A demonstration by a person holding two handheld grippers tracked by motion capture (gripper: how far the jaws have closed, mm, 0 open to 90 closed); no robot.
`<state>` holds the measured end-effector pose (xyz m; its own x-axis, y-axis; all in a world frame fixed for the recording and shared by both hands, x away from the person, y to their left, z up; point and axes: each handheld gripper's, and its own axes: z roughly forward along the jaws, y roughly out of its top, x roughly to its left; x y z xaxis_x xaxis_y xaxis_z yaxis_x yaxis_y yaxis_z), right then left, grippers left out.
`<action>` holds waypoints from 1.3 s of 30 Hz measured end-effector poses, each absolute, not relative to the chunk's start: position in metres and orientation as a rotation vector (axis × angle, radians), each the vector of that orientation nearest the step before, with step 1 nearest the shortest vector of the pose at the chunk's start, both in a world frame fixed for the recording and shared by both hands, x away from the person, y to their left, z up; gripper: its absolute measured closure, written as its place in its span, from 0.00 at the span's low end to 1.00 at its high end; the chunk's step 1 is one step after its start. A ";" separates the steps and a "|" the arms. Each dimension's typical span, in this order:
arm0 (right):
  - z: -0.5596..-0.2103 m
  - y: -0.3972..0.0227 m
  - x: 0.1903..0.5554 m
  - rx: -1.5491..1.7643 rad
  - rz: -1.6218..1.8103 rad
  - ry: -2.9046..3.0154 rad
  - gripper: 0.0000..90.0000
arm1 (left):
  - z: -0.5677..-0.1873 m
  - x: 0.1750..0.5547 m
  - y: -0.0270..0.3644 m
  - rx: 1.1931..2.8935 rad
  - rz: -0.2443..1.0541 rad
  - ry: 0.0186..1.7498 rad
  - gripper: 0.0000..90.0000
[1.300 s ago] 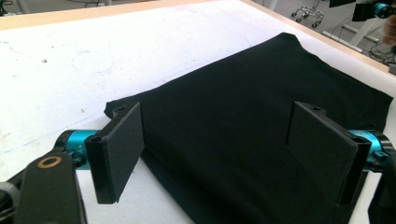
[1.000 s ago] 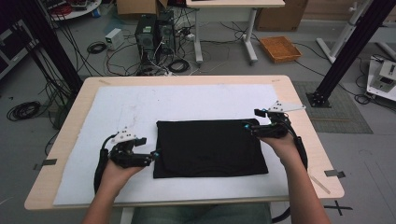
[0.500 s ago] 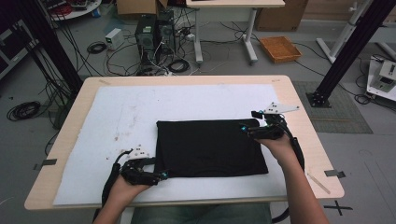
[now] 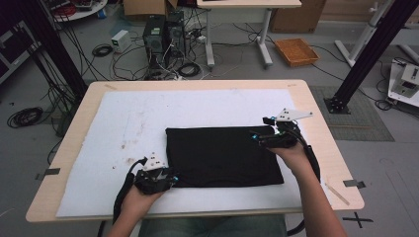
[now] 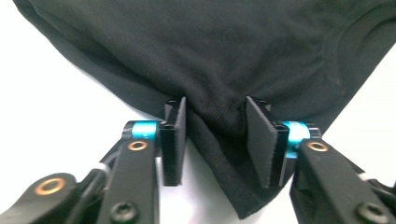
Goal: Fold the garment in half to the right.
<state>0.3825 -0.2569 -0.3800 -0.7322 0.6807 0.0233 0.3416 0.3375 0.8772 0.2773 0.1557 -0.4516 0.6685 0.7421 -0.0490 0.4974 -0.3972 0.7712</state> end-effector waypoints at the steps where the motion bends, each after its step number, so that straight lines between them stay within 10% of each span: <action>1: -0.380 -0.255 0.383 0.902 1.351 2.265 0.23 | -0.451 0.276 0.155 2.086 0.399 0.948 0.70; 8: -0.372 -0.243 0.390 0.876 1.354 2.284 0.23 | -0.451 0.276 0.155 2.097 0.373 0.909 0.90; 21: -0.349 -0.160 0.424 0.705 1.290 2.453 0.23 | -0.448 0.275 0.163 2.023 0.326 0.853 0.92; 39: -0.404 -0.016 0.469 0.620 1.125 2.730 0.23 | -0.450 0.277 0.162 2.032 0.297 0.822 0.92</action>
<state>0.4693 -0.0165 -0.4039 -0.9080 0.4170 0.0404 0.3243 0.6385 0.6979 0.2766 0.1623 -0.4497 0.7506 0.6531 -0.1002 0.4377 -0.3778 0.8159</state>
